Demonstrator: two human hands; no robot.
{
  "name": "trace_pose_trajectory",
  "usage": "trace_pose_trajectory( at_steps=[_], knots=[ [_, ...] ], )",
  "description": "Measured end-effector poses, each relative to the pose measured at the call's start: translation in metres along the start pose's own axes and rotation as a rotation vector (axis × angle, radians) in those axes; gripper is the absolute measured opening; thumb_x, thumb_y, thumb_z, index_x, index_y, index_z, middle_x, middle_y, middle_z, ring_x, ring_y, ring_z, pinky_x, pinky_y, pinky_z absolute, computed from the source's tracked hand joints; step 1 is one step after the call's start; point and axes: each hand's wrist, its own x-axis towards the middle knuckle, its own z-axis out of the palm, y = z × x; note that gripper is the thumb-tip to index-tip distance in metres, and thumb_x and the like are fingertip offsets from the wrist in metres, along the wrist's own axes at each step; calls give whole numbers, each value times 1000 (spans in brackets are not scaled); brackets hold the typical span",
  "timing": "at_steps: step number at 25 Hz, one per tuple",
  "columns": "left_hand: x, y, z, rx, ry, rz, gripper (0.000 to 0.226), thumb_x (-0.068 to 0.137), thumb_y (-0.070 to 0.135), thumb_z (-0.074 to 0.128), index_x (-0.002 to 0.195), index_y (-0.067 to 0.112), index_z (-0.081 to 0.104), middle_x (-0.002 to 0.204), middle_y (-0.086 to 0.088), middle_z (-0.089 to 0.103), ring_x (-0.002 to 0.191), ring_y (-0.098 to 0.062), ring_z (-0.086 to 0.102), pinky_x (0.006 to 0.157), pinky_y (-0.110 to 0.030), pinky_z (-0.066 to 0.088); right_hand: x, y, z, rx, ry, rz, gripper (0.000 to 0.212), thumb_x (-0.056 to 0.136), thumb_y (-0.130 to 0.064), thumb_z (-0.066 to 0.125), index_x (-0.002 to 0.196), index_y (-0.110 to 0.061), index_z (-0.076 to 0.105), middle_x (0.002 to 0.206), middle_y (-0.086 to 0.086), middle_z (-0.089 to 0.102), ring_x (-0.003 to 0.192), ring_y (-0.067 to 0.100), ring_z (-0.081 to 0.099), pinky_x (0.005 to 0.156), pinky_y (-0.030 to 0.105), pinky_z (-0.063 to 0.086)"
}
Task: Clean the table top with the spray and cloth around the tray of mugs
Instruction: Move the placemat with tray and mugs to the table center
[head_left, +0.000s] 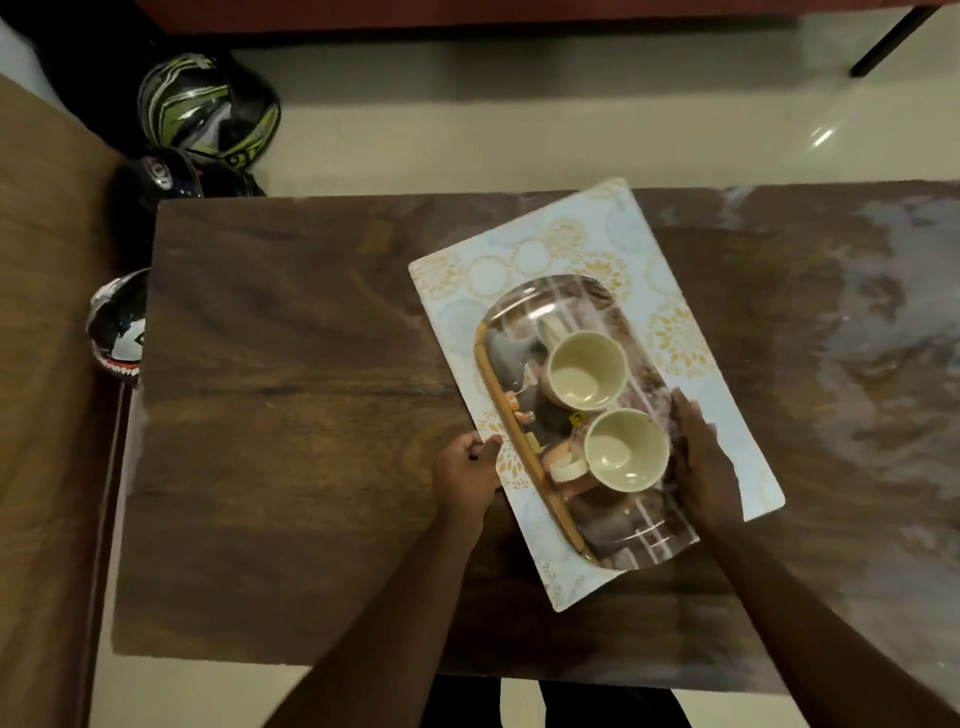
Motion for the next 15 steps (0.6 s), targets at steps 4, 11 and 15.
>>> trace_pose_trajectory(
  at_steps=[4, 11, 15],
  knots=[
    [-14, -18, -13, -190, 74, -93, 3, 92, 11, 65, 89, 10, 63, 97, -17, 74, 88, -29, 73, 70, -40, 61, 46, -30, -1, -227, -169, -234, 65, 94, 0, 45, 149, -24, 20, 154, 7, 27, 139, 27, 28, 111, 42, 26],
    [-51, -45, 17, -336, 154, -286, 12, 91, 15, 66, 95, 3, 63, 88, -13, 70, 74, -17, 70, 61, -26, 59, 100, -46, -8, -393, -298, -606, 51, 99, -12, 36, 144, -32, 27, 151, -4, 28, 140, 11, 18, 114, 22, 5],
    [-44, -39, -4, -420, 195, -260, 38, 89, 14, 69, 120, -5, 56, 100, -21, 67, 74, -18, 68, 63, -27, 60, 103, -42, -2, -448, -213, -633, 54, 94, 2, 48, 144, -14, 36, 149, 9, 37, 139, 28, 29, 113, 38, 14]
  ],
)
